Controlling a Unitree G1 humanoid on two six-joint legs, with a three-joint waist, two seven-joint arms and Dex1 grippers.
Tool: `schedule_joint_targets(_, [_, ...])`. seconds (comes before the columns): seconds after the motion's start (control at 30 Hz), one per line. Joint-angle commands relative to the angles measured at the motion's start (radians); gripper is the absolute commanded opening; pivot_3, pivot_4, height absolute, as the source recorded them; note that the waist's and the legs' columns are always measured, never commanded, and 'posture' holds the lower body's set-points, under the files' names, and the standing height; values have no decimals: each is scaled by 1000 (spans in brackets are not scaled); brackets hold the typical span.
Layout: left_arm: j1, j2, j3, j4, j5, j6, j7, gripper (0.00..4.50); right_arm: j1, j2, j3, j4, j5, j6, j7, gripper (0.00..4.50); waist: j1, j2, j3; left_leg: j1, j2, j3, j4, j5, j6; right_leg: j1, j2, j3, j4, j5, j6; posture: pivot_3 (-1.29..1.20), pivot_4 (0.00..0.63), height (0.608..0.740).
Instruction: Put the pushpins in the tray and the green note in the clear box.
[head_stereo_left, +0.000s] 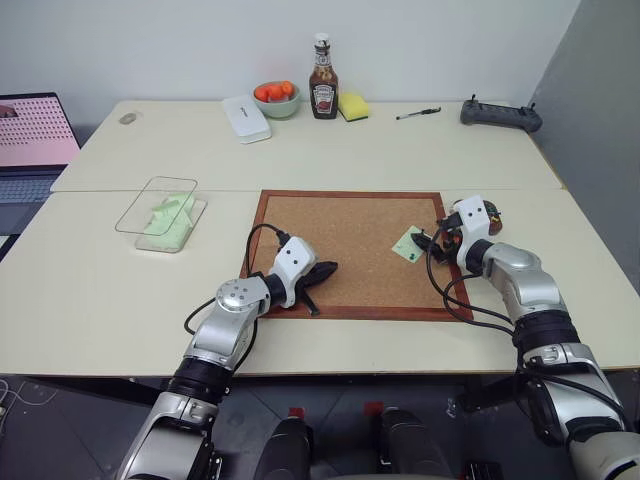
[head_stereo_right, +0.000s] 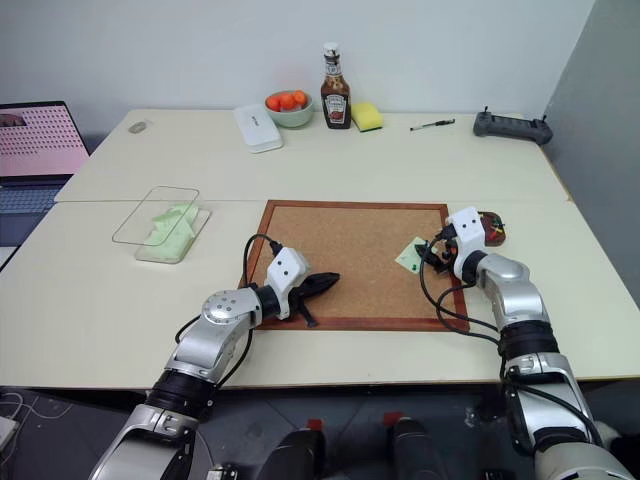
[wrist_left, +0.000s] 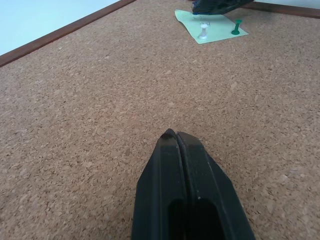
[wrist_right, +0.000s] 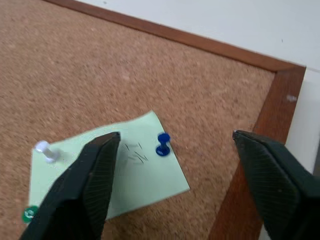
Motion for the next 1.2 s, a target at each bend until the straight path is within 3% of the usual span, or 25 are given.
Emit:
schedule_joint_targets(0.03, [27,0,-29,-2,19,20,-17,0,-35,5,-11,13,-3,-40,7,2760,0,0,0,0,0,0,0,0,0,0,0,0,0,0,0,0,150,740])
schedule_joint_targets(0.17, [28,-1,-28,-5,20,25,-19,0,-36,10,-19,18,1,-47,8,2060,0,0,0,0,0,0,0,0,0,0,0,0,0,0,0,0,150,740])
schedule_joint_targets(0.47, [32,-5,-31,-10,26,33,-22,0,-31,3,-44,-17,19,-45,13,12,0,0,0,0,0,0,0,0,0,0,0,0,0,0,0,0,150,740])
schedule_joint_targets(1.2, [51,-13,-44,-19,43,53,-13,0,-13,-20,-109,-156,50,-15,-29,12,0,1,0,0,0,0,0,0,0,0,0,0,0,0,0,0,150,740])
